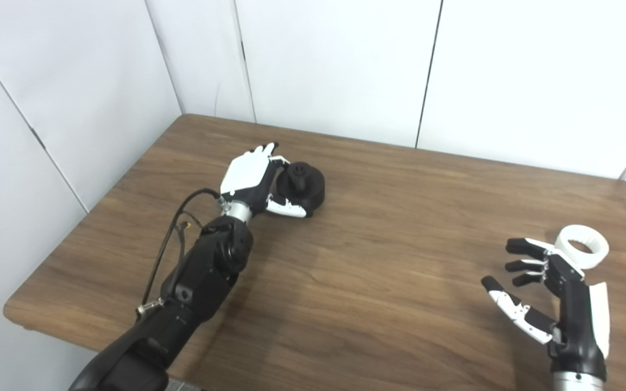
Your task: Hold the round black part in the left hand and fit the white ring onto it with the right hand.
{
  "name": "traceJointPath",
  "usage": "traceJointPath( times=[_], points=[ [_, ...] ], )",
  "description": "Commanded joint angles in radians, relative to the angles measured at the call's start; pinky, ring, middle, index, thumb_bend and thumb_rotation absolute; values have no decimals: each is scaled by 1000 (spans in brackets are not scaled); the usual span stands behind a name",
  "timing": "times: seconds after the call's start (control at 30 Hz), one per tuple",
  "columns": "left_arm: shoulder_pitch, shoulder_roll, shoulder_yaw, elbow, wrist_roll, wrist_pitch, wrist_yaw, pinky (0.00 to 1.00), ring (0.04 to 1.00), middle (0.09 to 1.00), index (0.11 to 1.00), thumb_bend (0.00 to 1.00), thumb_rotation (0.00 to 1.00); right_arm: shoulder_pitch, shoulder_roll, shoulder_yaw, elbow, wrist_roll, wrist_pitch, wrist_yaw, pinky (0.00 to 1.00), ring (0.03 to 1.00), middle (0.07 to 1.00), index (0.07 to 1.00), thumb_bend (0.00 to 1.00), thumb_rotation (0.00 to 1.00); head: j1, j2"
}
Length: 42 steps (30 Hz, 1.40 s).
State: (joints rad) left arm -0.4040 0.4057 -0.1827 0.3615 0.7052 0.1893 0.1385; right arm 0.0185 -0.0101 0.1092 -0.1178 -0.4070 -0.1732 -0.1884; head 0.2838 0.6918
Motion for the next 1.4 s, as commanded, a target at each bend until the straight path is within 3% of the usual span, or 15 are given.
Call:
traceJointPath(
  times=[0.0,0.4,0.6,1.37],
  points=[
    [-34,18,11,0,5,-7,31,1000,1000,1000,605,845,311,51,-7,-7,20,5,-4,1,431,555,660,653,566,116,1,0],
    [-16,7,-1,-25,-1,-23,26,1000,1000,1000,601,873,328,50,-9,-7,16,-4,-6,-2,451,568,660,653,569,138,-3,2],
    [23,-15,-18,-75,-18,-54,11,1000,1000,1000,604,899,259,49,-7,-8,17,5,-11,-1,434,558,661,652,570,133,-6,5],
    [137,-68,-77,-286,-6,-69,-50,1000,1000,1000,621,902,267,49,-3,-4,5,8,-1,10,415,541,659,650,565,108,-30,20]
  ],
)
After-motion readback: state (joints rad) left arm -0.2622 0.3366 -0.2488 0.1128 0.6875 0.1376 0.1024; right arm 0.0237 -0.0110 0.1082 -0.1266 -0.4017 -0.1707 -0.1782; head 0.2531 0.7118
